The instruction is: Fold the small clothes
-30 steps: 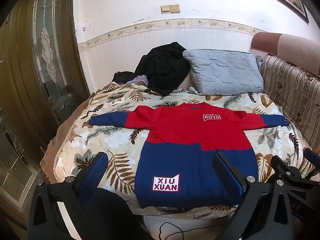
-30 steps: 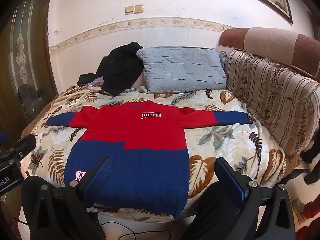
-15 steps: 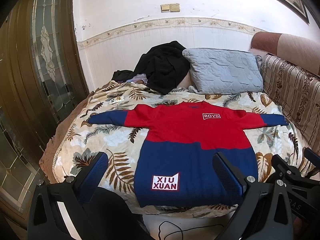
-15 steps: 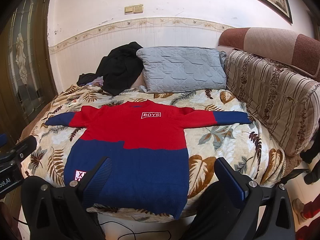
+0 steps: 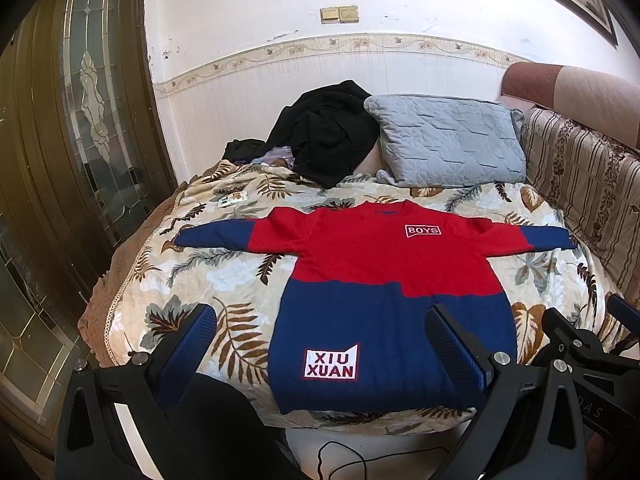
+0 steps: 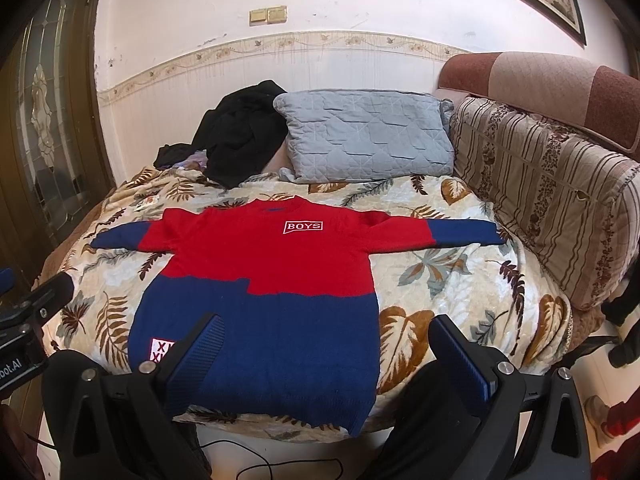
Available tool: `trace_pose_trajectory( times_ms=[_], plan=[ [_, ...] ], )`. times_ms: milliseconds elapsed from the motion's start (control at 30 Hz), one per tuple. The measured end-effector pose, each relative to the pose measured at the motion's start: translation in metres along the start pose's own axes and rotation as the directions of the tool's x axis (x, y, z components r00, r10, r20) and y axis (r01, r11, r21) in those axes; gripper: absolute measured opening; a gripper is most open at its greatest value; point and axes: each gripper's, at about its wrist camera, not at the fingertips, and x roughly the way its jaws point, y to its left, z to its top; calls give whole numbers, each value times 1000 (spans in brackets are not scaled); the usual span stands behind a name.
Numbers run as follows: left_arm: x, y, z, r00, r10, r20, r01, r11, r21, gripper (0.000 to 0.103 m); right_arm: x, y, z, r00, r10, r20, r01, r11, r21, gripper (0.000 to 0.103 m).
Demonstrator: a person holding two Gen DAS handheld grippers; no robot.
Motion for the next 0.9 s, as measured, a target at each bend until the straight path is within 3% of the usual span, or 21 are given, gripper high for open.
trace_pose_trajectory(
  times_ms=[900],
  plan=[
    [0, -1, -4, 1000, 0, -4, 0, 1000, 3, 103, 3, 1, -2, 1000, 5, -17, -5, 1000, -2, 103]
  ],
)
